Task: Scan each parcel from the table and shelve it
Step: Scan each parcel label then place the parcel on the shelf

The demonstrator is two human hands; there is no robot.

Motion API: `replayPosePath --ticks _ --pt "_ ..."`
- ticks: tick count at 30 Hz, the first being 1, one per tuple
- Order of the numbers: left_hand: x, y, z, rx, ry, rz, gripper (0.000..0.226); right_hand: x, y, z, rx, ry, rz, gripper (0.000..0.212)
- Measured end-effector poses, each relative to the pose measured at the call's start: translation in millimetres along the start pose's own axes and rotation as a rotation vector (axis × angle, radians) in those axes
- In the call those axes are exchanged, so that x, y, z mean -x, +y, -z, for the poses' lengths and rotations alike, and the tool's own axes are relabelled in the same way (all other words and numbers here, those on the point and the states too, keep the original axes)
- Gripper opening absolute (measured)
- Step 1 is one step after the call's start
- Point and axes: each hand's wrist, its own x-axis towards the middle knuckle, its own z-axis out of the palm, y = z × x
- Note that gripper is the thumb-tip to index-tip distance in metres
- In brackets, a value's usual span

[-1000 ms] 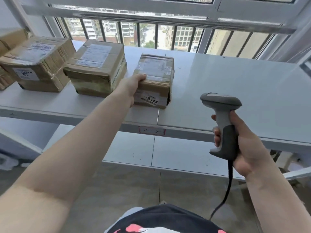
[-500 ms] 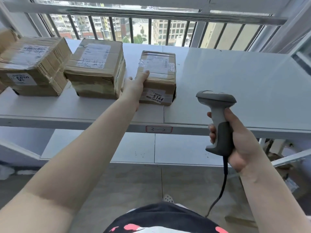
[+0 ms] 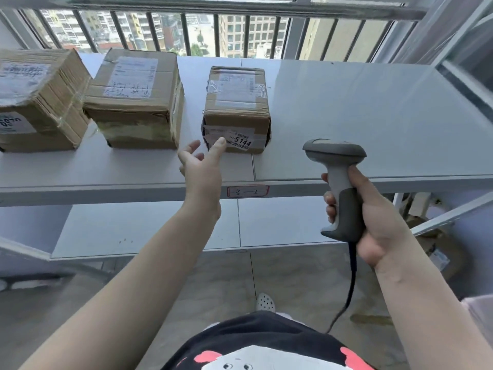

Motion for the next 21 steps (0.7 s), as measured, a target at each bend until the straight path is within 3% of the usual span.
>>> replayPosePath --ticks 4,8,12,21 --pt "33 -29 3 -0.02 -0.166 0.039 0.026 24 13 14 -0.009 0.053 -0.015 0.05" --pt "45 -69 -3 -0.102 -0.367 0.202 0.007 53 32 36 -0.041 0.155 -0.074 0.052" --pt "59 -100 -20 -0.219 -0.526 0.314 0.012 80 51 63 -0.091 0.267 -0.129 0.046" --pt "114 -133 -70 -0.349 -0.769 0.349 0.008 144 76 120 -0.24 0.473 -0.093 0.046"
